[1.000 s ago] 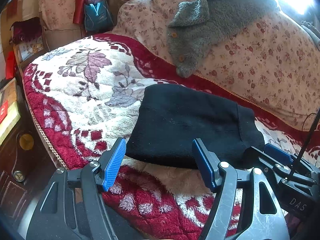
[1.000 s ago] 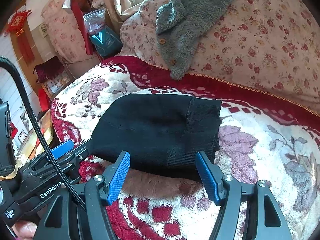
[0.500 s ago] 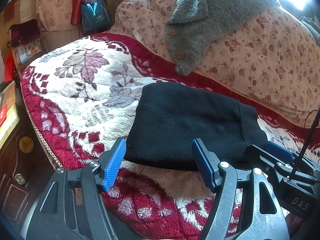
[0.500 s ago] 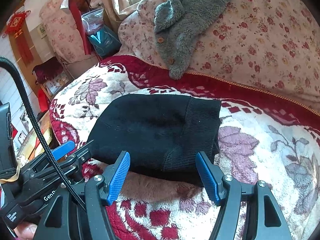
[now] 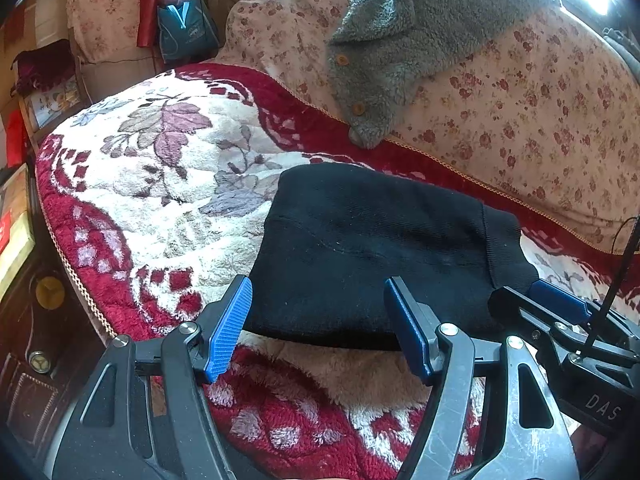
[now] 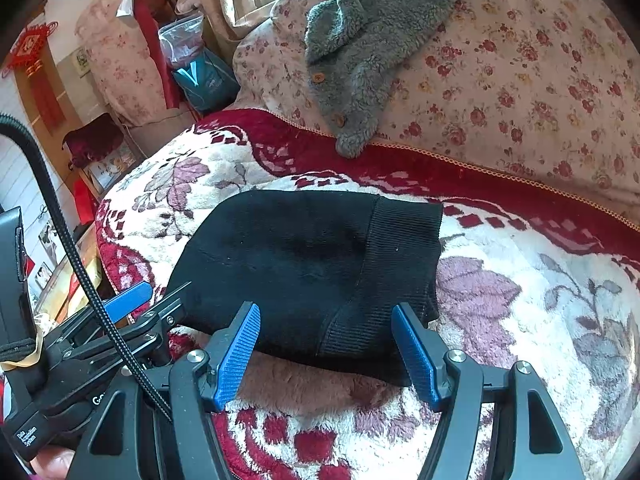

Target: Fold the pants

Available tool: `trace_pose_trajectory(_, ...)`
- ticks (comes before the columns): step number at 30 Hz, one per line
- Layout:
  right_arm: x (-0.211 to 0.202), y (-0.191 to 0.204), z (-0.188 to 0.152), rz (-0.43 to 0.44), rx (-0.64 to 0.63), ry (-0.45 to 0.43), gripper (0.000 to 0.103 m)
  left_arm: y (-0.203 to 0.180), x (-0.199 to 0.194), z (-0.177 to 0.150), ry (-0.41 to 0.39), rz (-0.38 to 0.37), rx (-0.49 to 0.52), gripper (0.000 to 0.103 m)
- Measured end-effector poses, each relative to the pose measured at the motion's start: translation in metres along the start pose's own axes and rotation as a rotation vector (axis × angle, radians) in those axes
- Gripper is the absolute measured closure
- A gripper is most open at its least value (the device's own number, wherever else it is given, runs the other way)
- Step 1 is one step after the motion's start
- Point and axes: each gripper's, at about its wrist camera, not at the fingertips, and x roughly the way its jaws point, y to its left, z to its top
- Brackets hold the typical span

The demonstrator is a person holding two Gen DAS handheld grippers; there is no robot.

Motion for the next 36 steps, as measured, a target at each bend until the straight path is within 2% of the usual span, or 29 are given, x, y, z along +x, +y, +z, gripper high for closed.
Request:
trace_pose_trajectory(30,0.006,0.000,0.002,-0.001,-0.001,0.003,0.035,0.001,0.008,0.003,0.001,0.007,0.002,0.034)
trace_pose_trajectory(36,0.005,-0.001,0.002,0.005,0.003,0.002,0.035,-0.003,-0.002,0.001,-0.067,0.029,0.041,0.034)
